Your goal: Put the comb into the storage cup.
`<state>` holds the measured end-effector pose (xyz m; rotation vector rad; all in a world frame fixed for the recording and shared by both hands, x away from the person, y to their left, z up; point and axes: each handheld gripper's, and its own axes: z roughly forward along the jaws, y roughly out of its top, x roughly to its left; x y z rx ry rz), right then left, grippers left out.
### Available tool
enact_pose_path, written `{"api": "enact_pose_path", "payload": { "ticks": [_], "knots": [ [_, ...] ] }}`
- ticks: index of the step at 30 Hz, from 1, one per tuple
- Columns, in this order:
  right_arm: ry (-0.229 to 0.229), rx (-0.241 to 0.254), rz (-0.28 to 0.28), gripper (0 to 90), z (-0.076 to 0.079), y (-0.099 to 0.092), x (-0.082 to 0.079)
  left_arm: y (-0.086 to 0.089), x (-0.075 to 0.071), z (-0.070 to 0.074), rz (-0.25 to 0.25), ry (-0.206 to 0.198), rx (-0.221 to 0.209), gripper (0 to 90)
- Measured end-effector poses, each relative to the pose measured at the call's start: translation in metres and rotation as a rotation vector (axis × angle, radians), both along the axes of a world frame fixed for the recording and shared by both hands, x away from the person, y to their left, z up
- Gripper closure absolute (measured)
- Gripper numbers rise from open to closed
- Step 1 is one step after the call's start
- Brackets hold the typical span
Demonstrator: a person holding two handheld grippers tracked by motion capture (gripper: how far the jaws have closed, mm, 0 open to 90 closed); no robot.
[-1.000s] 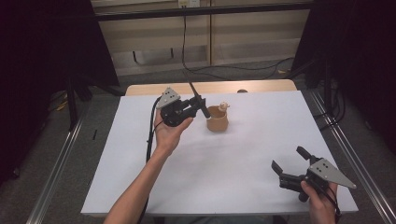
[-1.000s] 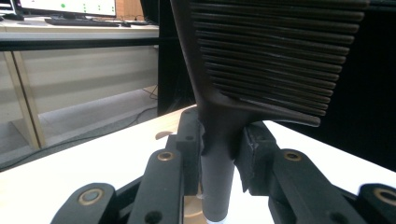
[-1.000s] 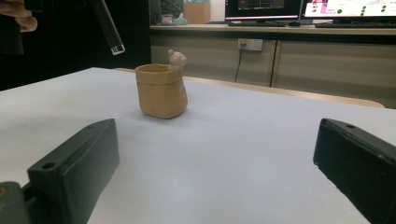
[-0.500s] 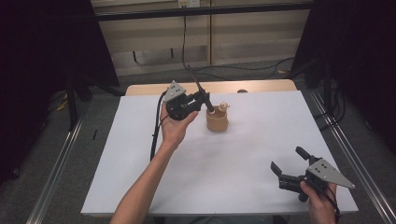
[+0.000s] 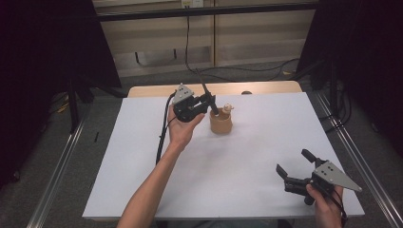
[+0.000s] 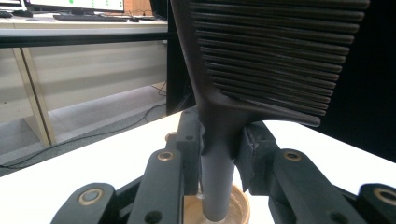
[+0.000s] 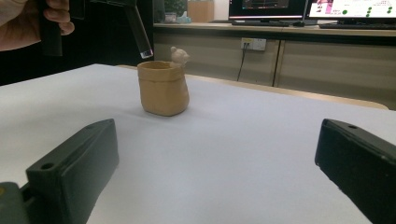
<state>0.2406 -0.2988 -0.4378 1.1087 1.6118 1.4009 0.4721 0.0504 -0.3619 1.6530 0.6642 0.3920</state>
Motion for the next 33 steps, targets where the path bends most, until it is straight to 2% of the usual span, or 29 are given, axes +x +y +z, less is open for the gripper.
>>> {"api": "enact_pose_path", "payload": {
  "ticks": [3, 10, 13, 16, 20, 22, 29, 33],
  "knots": [
    [-0.003, -0.001, 0.006, 0.0, 0.0, 0.0, 0.0, -0.001, 0.002, -0.003, -0.006, -0.011, 0.014, 72.7],
    [0.001, -0.003, 0.011, 0.0, -0.001, 0.001, 0.0, -0.006, 0.005, -0.011, -0.003, -0.001, 0.029, 72.7],
    [0.002, -0.002, 0.013, 0.0, -0.001, 0.001, 0.0, -0.008, 0.003, -0.014, -0.008, -0.016, 0.043, 72.7],
    [0.003, -0.004, 0.015, 0.0, -0.001, 0.001, 0.0, -0.011, 0.002, -0.02, -0.013, -0.012, 0.064, 72.7],
    [0.002, -0.016, 0.022, 0.0, -0.002, 0.002, 0.0, -0.011, 0.003, -0.024, -0.013, -0.002, 0.06, 72.7],
    [0.004, -0.013, 0.026, 0.0, -0.002, 0.002, 0.001, -0.013, 0.002, -0.024, -0.012, -0.007, 0.074, 72.7],
    [0.003, -0.015, 0.03, 0.0, -0.002, 0.002, 0.0, -0.011, 0.004, -0.031, -0.006, 0.018, 0.075, 72.7],
    [0.002, -0.014, 0.031, 0.0, -0.002, 0.002, 0.001, -0.009, 0.005, -0.033, -0.007, 0.032, 0.092, 72.7]
  ]
}}
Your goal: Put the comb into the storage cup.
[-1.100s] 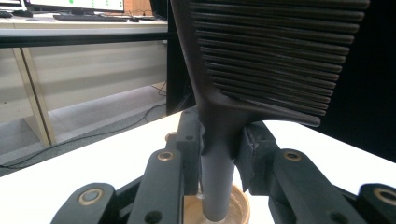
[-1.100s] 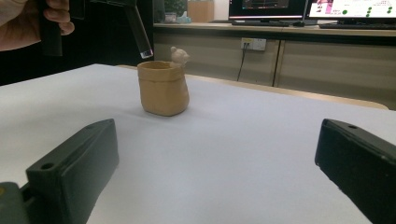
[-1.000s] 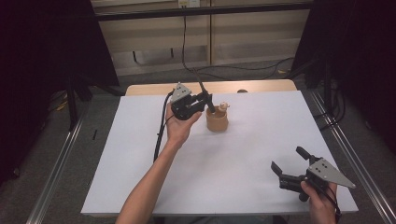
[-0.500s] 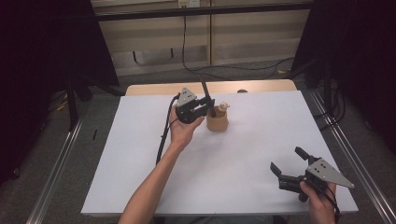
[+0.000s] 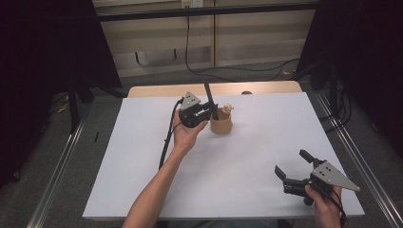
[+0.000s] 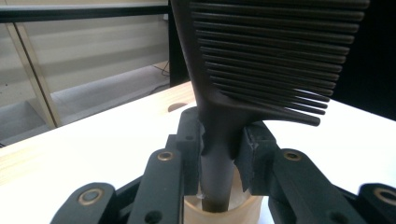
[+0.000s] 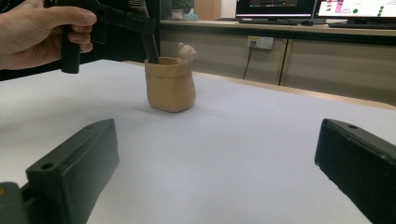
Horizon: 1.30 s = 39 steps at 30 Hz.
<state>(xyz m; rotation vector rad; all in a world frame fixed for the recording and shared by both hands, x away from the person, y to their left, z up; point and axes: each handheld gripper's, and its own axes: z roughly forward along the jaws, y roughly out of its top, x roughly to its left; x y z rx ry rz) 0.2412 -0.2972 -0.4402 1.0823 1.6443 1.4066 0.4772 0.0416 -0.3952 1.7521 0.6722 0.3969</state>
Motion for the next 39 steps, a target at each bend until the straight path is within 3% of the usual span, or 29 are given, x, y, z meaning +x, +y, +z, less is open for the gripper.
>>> {"api": "enact_pose_path", "payload": {
  "ticks": [2, 27, 29, 30, 39],
  "knots": [
    [0.002, -0.001, -0.002, 0.0, 0.0, 0.0, 0.0, 0.002, 0.0, -0.001, 0.007, 0.022, -0.013, 72.7],
    [0.01, 0.0, 0.012, 0.0, -0.001, 0.001, 0.0, -0.001, 0.005, -0.017, 0.002, 0.027, 0.029, 72.6],
    [0.01, -0.002, 0.012, 0.0, -0.001, 0.001, 0.0, -0.001, 0.005, -0.019, -0.005, 0.028, 0.029, 72.6],
    [0.009, -0.003, 0.013, 0.0, -0.001, 0.001, 0.0, -0.001, 0.005, -0.02, -0.004, 0.038, 0.009, 72.6],
    [0.017, -0.003, 0.019, 0.0, -0.003, 0.002, 0.001, -0.001, 0.005, -0.024, -0.015, 0.02, 0.039, 72.5]
  ]
}}
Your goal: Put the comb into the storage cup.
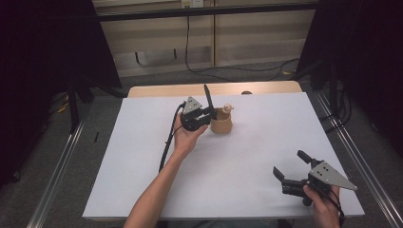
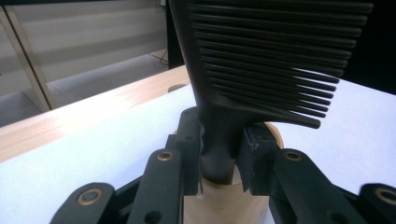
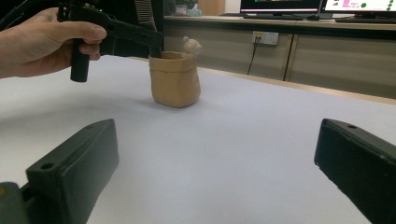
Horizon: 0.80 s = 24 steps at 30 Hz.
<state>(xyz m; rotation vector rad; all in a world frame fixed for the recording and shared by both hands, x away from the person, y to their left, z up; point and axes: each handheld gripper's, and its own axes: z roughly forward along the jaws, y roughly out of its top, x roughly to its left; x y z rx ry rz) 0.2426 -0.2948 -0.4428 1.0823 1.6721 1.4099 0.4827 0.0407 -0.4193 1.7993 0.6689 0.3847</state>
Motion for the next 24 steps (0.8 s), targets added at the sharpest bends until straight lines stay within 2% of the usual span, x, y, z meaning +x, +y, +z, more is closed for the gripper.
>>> {"api": "enact_pose_path", "payload": {
  "ticks": [12, 17, 19, 24],
  "knots": [
    [0.003, -0.005, 0.009, 0.0, -0.0003, 0.001, 0.0, -0.0023, 0.0, -0.0037, 0.007, -0.003, -0.001, 72.1],
    [0.004, -0.004, 0.01, 0.0, -0.0002, 0.0009, 0.0, -0.0022, -0.0008, -0.0028, 0.011, -0.011, 0.016, 71.0],
    [0.004, -0.004, 0.005, 0.0, -0.0004, 0.0004, 0.0004, -0.0019, -0.0008, -0.0021, 0.012, -0.025, 0.026, 67.4],
    [0.006, 0.001, 0.003, 0.0, -0.0006, -0.0001, 0.0008, -0.0019, -0.0008, -0.0023, 0.002, -0.017, 0.03, 61.3]
  ]
}}
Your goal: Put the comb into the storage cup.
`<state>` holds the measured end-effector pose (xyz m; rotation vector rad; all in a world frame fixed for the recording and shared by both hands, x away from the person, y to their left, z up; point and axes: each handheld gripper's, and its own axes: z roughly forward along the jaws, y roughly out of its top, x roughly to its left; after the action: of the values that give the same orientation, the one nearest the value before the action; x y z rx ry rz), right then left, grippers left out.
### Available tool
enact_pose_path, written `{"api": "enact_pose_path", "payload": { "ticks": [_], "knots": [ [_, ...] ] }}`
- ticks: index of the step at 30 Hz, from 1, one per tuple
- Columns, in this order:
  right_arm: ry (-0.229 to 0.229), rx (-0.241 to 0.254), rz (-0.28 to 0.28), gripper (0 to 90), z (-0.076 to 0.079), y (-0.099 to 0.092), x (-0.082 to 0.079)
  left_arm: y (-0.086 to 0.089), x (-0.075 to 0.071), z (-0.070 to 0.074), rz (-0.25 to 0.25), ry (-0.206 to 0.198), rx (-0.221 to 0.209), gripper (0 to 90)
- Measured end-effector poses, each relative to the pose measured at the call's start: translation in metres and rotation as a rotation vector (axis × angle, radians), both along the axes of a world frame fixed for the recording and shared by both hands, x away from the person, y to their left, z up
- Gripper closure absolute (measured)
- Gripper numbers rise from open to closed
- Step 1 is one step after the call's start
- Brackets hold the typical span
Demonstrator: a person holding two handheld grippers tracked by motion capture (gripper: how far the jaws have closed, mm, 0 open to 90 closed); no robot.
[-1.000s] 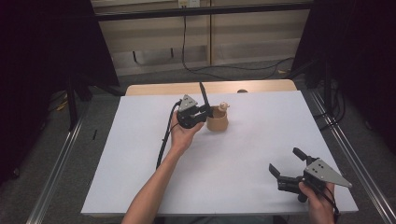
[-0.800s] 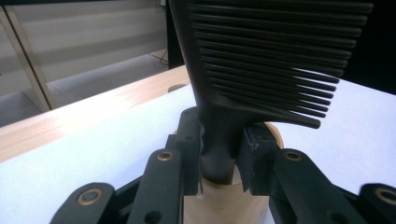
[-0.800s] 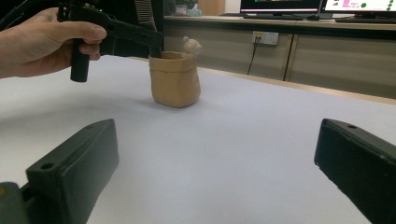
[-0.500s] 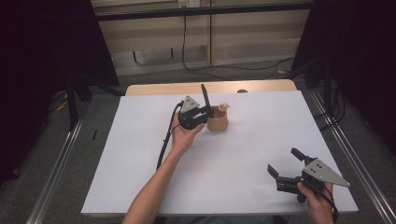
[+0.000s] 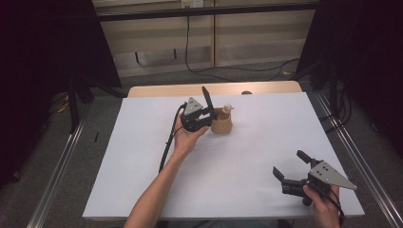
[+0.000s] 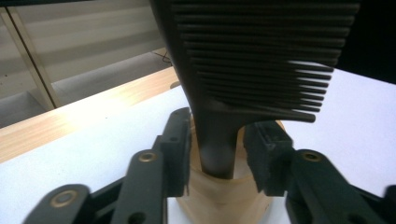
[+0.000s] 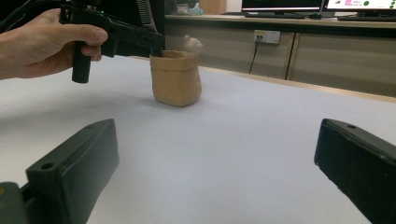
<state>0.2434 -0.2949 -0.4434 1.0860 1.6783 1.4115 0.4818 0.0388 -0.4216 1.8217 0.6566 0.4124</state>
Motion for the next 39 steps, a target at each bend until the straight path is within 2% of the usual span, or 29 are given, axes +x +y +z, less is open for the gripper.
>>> {"api": "enact_pose_path", "payload": {
  "ticks": [1, 5, 12, 17, 19, 20, 21, 28, 31, 34, 39],
  "knots": [
    [0.001, 0.0, -0.001, 0.0, 0.0, 0.0, 0.0, -0.001, 0.0, -0.001, 0.008, 0.011, 0.004, 58.8],
    [-0.001, -0.003, 0.008, 0.0, 0.0, 0.001, 0.0, 0.0, 0.0, -0.002, 0.022, 0.0, 0.019, 48.8],
    [0.0, -0.002, 0.007, 0.0, 0.0, 0.001, 0.001, 0.001, -0.004, -0.001, 0.037, -0.009, -0.009, 30.1],
    [0.0, -0.002, 0.012, 0.0, 0.0, 0.002, 0.001, 0.003, -0.003, -0.001, 0.041, -0.013, -0.012, 17.9],
    [0.0, -0.002, 0.008, 0.0, 0.0, 0.001, 0.001, 0.004, -0.003, -0.002, 0.042, -0.005, -0.006, 13.6],
    [0.001, -0.002, 0.008, 0.0, 0.0, 0.001, 0.001, 0.004, -0.004, -0.003, 0.046, 0.008, -0.014, 11.6],
    [0.001, -0.002, 0.007, 0.0, 0.0, 0.001, 0.001, 0.005, -0.004, -0.003, 0.045, 0.003, -0.018, 10.0],
    [0.0, -0.008, 0.004, 0.0, 0.0, 0.001, 0.001, 0.011, -0.008, 0.001, 0.038, -0.012, -0.076, 5.9],
    [-0.001, -0.003, -0.006, 0.0, 0.0, -0.001, 0.0, 0.011, -0.01, 0.001, 0.009, -0.022, -0.074, 3.1],
    [0.001, 0.0, -0.007, 0.0, -0.001, -0.002, 0.001, 0.012, -0.014, 0.0, -0.004, -0.036, -0.05, 3.0],
    [0.005, -0.001, -0.002, 0.0, -0.002, -0.002, 0.001, 0.017, -0.016, 0.002, 0.009, -0.043, -0.061, 2.7]
  ]
}}
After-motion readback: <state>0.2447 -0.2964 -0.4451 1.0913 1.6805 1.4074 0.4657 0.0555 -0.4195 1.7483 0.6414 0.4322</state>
